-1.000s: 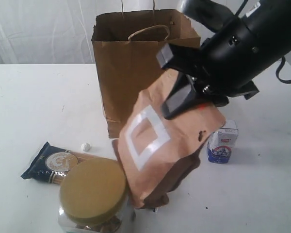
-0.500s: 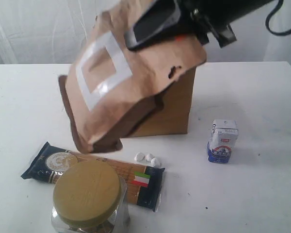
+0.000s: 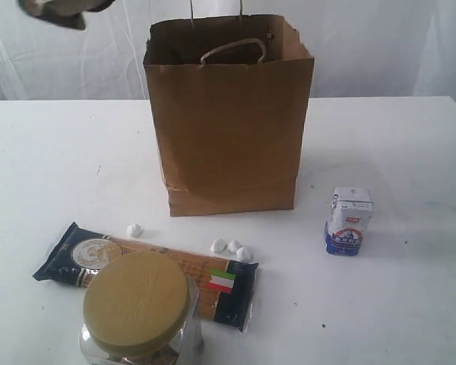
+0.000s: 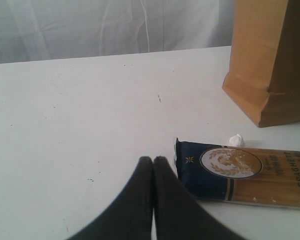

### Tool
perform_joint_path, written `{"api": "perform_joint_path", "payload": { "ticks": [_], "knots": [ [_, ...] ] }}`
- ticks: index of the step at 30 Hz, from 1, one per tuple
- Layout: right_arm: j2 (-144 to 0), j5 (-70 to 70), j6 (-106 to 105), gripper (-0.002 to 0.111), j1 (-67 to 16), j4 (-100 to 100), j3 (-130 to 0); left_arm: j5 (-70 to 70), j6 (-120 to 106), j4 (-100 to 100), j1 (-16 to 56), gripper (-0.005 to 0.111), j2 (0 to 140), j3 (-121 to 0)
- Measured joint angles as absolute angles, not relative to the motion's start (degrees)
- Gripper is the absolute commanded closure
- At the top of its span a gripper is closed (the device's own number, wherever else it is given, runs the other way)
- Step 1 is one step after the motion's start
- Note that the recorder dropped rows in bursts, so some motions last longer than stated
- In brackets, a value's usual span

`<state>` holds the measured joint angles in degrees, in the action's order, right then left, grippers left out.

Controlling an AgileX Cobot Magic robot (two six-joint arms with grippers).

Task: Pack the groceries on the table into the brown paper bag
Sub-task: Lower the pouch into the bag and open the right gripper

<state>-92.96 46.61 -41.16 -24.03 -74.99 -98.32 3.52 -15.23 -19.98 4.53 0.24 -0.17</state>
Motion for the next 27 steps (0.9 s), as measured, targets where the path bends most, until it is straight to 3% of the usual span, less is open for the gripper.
{"api": "perform_joint_path", "payload": {
  "ticks": [3, 6, 17, 27],
  "knots": [
    [-95.22, 30.51, -44.83, 0.108, -24.03, -72.23, -98.32, 3.52, -15.23, -19.98, 4.53, 0.107, 0.24, -0.17],
    [-95.67, 22.81, -45.53, 0.108, -24.03, -62.78, -98.32, 3.52, -15.23, -19.98, 4.53, 0.107, 0.24, -0.17],
    [-96.7, 38.91, -34.66, 0.108, -24.03, -22.65, -98.66, 3.52, -15.23, -19.98, 4.53, 0.107, 0.24, -0.17],
    [-97.65, 35.41, -31.04, 0.108, -24.03, -17.36, -98.66, 3.52, -15.23, -19.98, 4.53, 0.107, 0.24, -0.17]
  ]
}}
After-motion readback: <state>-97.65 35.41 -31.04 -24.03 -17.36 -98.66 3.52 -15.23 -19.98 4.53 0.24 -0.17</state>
